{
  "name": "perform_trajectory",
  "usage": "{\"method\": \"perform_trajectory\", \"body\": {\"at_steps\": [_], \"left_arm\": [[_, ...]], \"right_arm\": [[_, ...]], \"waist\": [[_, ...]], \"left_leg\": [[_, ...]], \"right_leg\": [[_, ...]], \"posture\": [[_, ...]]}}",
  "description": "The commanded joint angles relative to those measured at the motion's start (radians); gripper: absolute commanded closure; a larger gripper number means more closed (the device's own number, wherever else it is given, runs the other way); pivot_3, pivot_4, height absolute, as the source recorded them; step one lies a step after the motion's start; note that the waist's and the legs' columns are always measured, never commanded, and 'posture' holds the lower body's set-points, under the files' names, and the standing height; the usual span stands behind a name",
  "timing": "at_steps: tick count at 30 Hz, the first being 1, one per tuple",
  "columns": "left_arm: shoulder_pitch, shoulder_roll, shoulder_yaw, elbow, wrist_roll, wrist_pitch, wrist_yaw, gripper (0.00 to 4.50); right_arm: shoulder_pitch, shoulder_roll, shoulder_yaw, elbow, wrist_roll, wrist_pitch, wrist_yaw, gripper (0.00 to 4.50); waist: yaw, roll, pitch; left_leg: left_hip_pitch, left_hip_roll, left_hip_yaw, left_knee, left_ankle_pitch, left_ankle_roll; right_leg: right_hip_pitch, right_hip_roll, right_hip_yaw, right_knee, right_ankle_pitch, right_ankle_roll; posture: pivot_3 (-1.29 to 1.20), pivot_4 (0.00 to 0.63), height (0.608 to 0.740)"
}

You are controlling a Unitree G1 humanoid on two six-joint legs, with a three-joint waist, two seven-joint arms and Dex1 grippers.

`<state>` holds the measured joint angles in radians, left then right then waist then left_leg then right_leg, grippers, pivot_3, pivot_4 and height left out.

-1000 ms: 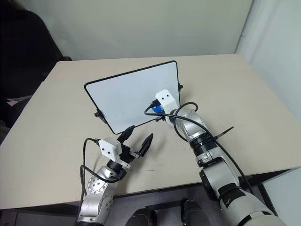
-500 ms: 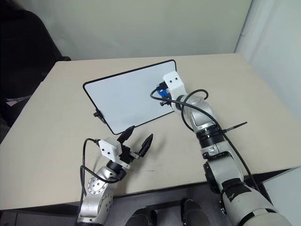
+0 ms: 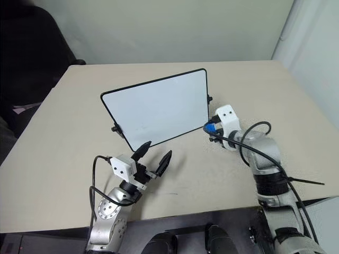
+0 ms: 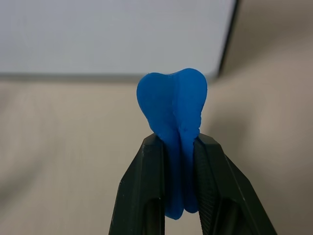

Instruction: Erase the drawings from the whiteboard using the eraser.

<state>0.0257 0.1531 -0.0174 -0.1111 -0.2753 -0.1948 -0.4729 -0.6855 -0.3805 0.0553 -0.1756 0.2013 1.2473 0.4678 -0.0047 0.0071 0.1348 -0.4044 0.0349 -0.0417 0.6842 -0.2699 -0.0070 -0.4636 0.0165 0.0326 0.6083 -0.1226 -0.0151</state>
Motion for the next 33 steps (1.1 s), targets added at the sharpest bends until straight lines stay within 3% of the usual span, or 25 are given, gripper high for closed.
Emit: {"method": "perform_trajectory", "body": {"at_steps": [1,6,10,11,16,19,22,26,33], "left_arm": [[0.000,-0.007,-0.007,-0.026,0.006,-0.017,0.005,0.00],[-0.009,-0.017,-0.015,-0.010,0.012,-0.023,0.004,0.00],[-0.017,-0.023,-0.018,0.001,0.018,-0.029,0.005,0.00],[-0.019,-0.023,-0.018,0.004,0.019,-0.031,0.004,0.00],[-0.027,-0.024,-0.017,0.012,0.022,-0.034,0.005,0.00],[-0.027,-0.023,-0.016,0.012,0.022,-0.034,0.008,0.00],[-0.024,-0.022,-0.015,0.010,0.023,-0.031,0.011,0.00],[-0.026,-0.022,-0.017,0.011,0.020,-0.027,0.011,0.00],[-0.026,-0.013,-0.019,0.004,0.015,-0.025,0.006,0.00]], "right_arm": [[0.034,-0.078,-0.030,-0.135,0.063,0.102,0.042,4.06],[0.135,-0.198,0.055,-0.169,0.079,0.141,0.059,4.06],[0.162,-0.198,0.064,-0.140,0.087,0.110,0.050,4.06],[0.163,-0.190,0.057,-0.134,0.089,0.101,0.048,3.32],[0.165,-0.193,0.057,-0.135,0.068,0.022,0.033,1.67],[0.203,-0.180,-0.007,-0.192,0.086,-0.100,0.043,0.70],[0.261,-0.172,-0.068,-0.232,0.109,-0.228,0.066,0.70],[0.330,-0.076,-0.174,-0.301,0.224,-0.392,0.116,0.70],[0.430,0.128,-0.158,-0.261,0.308,-0.711,0.178,0.70]], "waist": [[-0.001,0.000,0.000],[0.000,0.000,0.000],[-0.003,0.000,0.000],[-0.003,0.000,0.000],[-0.003,0.000,0.000],[-0.001,0.000,0.000],[0.003,0.000,0.000],[0.005,0.000,0.000],[0.004,0.000,0.000]], "left_leg": [[0.001,0.000,0.000,0.000,0.000,0.000],[0.005,-0.001,-0.002,0.000,0.000,0.001],[0.011,-0.002,-0.003,0.000,0.000,0.000],[0.014,-0.002,-0.004,-0.001,0.000,0.000],[0.019,-0.003,-0.006,-0.001,0.000,0.000],[0.018,-0.003,-0.006,-0.001,0.000,0.001],[0.016,-0.003,-0.007,-0.002,-0.002,0.003],[0.016,-0.003,-0.006,-0.001,-0.006,0.005],[0.016,-0.004,-0.006,-0.001,-0.008,0.007]], "right_leg": [[0.001,0.000,0.000,0.000,0.000,0.000],[0.006,0.000,0.000,0.001,-0.006,0.011],[0.011,0.001,0.001,0.001,-0.006,0.012],[0.015,0.001,0.001,0.000,-0.006,0.012],[0.021,0.002,0.001,-0.003,-0.006,0.013],[0.021,0.002,0.001,-0.004,-0.007,0.014],[0.021,0.002,0.001,-0.004,-0.009,0.016],[0.021,0.002,0.002,-0.004,-0.014,0.017],[0.021,0.002,0.001,-0.004,-0.017,0.018]], "posture": [[0.00,0.150,0.740],[0.00,0.150,0.740],[0.00,0.150,0.740],[0.00,0.150,0.740],[0.00,0.150,0.740],[0.00,0.150,0.740],[0.00,0.150,0.740],[0.00,0.150,0.740],[0.00,0.150,0.740]]}}
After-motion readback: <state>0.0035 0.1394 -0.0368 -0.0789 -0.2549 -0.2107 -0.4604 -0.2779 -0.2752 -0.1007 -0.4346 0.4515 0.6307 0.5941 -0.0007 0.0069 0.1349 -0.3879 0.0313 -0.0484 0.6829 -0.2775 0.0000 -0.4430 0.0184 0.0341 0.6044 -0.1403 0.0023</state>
